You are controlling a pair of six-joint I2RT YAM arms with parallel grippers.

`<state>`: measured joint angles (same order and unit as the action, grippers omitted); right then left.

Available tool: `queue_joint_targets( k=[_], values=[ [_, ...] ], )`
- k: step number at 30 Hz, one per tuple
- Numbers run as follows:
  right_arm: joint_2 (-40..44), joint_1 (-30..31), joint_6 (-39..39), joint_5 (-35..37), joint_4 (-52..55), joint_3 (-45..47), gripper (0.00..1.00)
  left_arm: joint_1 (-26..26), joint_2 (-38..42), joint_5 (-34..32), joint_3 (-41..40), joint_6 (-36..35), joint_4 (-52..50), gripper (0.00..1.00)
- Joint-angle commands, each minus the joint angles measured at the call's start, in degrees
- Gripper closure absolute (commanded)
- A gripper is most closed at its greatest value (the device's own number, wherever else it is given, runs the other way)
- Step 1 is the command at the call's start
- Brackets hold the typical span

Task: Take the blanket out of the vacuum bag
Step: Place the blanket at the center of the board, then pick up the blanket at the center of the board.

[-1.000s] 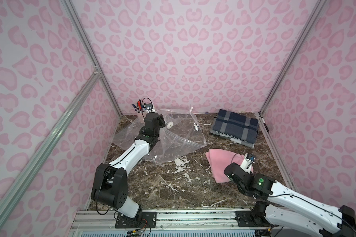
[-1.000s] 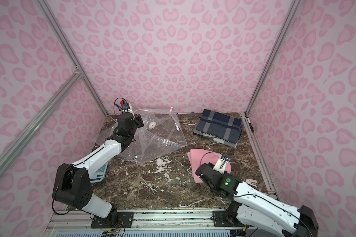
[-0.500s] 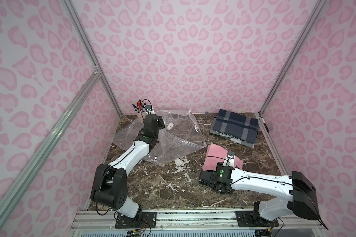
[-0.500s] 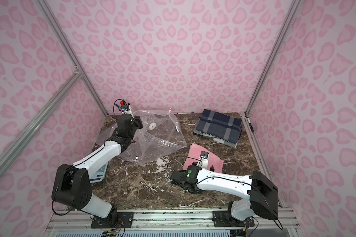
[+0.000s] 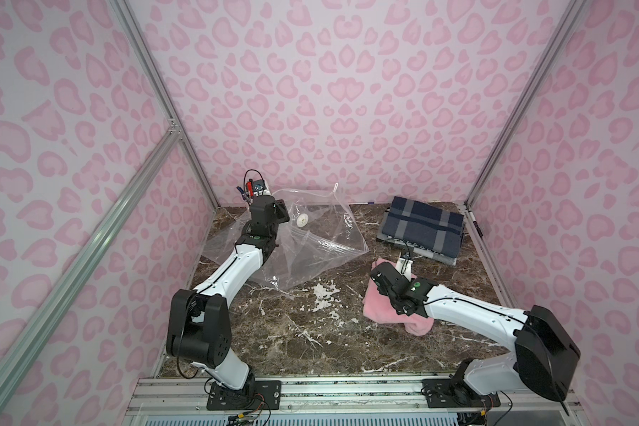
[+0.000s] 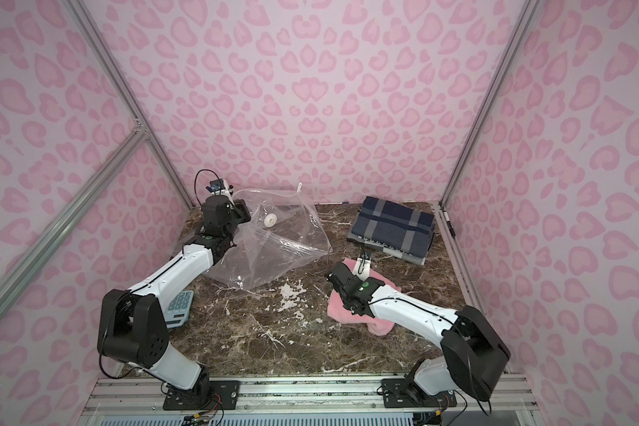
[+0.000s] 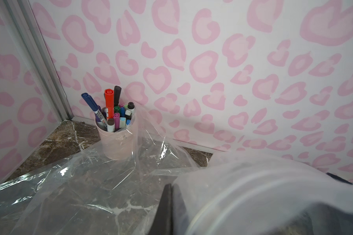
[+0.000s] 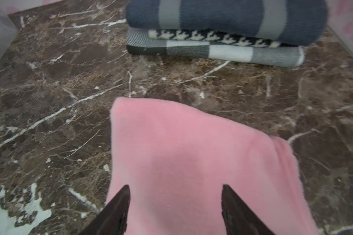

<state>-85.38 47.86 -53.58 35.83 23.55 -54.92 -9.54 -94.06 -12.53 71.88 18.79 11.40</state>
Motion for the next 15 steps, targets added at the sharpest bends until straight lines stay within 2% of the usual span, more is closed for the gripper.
queue_joint_targets(
  k=[1, 3, 6, 15],
  values=[
    [-5.44, -0.37, 7.90, -5.95, -2.27, -6.43, 0.29, 2.18, -2.20, 5.87, 2.04, 2.43, -1.80, 0.96],
    [-9.12, -0.10, 7.38, -7.83, -0.64, -9.98, 0.29, 2.77, -3.01, 6.82, 1.70, 3.21, -1.16, 0.96],
    [-12.78, 1.29, 3.86, -5.78, 4.87, -13.10, 0.29, 3.21, -3.43, 7.82, 0.74, 3.96, -0.12, 0.96],
    [-18.09, 2.89, -5.43, -3.20, 13.86, -13.37, 0.29, 4.52, -4.85, 13.00, -1.51, 7.28, 3.37, 0.96]
  ],
)
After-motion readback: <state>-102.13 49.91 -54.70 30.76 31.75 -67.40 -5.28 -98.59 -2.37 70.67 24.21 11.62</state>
